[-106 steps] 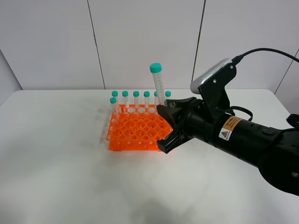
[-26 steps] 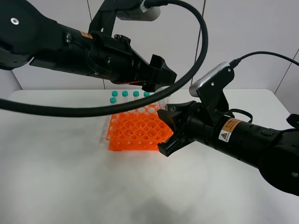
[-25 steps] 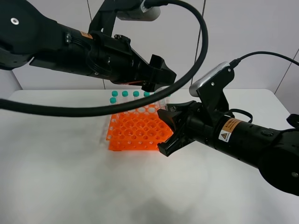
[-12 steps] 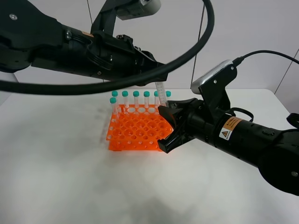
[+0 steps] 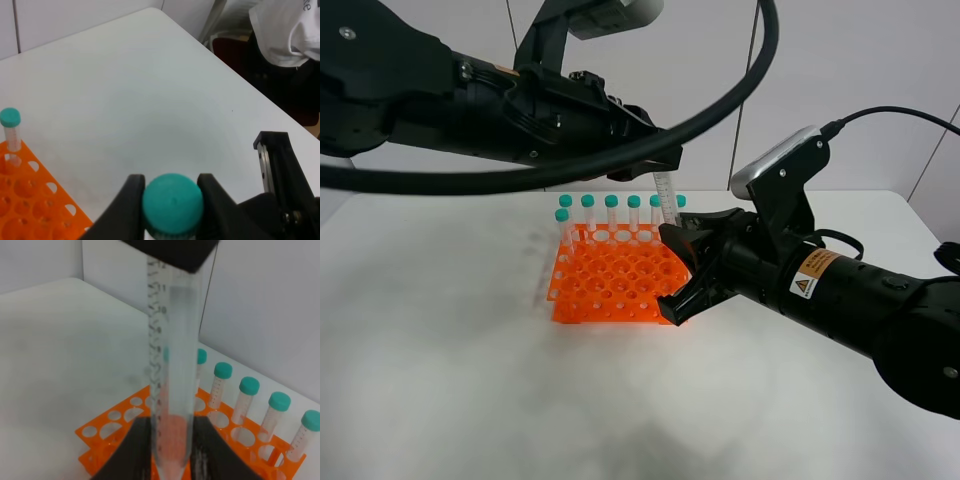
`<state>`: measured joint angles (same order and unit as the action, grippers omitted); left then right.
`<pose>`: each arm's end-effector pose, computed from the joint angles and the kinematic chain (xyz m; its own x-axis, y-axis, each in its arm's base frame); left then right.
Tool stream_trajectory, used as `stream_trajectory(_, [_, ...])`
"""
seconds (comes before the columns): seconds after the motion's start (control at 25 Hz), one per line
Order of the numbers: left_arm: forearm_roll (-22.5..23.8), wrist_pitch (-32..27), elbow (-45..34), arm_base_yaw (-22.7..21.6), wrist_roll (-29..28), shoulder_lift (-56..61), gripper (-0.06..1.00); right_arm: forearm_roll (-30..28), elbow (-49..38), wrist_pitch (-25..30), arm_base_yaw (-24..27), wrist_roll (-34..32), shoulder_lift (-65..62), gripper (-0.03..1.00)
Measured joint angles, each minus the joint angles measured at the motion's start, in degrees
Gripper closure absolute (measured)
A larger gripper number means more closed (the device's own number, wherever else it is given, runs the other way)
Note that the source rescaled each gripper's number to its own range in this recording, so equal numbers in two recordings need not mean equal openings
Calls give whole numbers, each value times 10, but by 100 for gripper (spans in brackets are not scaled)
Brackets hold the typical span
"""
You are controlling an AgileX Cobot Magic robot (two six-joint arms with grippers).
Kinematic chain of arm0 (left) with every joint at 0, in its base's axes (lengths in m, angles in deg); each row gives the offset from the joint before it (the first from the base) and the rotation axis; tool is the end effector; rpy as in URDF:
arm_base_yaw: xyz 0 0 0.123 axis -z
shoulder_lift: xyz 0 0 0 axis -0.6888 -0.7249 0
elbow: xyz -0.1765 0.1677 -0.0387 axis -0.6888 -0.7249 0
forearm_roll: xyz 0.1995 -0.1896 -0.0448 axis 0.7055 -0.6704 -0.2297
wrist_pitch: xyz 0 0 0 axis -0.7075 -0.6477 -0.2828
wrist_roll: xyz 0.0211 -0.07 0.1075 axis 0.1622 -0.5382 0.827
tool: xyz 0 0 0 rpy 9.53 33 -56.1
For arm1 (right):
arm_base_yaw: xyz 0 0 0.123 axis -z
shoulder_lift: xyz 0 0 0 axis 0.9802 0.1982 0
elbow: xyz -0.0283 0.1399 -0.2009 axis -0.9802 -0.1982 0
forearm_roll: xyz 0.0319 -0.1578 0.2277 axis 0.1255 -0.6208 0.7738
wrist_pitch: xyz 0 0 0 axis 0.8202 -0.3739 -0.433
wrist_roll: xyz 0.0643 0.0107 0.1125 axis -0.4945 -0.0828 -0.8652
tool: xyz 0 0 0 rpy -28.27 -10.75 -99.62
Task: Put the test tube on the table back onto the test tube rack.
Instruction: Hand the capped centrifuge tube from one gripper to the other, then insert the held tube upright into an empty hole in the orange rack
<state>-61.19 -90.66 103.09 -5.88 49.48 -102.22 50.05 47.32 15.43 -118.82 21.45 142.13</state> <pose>0.3041 -0.2687 0.2749 -0.4511 0.1462 -0.8804 0.6817 0.6931 -0.2342 0.2567 0.2065 0.1614 -0.0910 -0.2390 -0.9667 -0.6136 0.7781 -0.1346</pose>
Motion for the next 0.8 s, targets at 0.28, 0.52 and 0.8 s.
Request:
stream_trajectory(0.28, [-2,-1,0,0,4,0,94,0,0,0,0,0,0,89])
stream_trajectory(0.52, [-4,-3,0,0,4,0,94,0,0,0,0,0,0,65])
stream_trajectory(0.8, [-4,-3,0,0,4,0,94,-1,0,2,0,0,0,50])
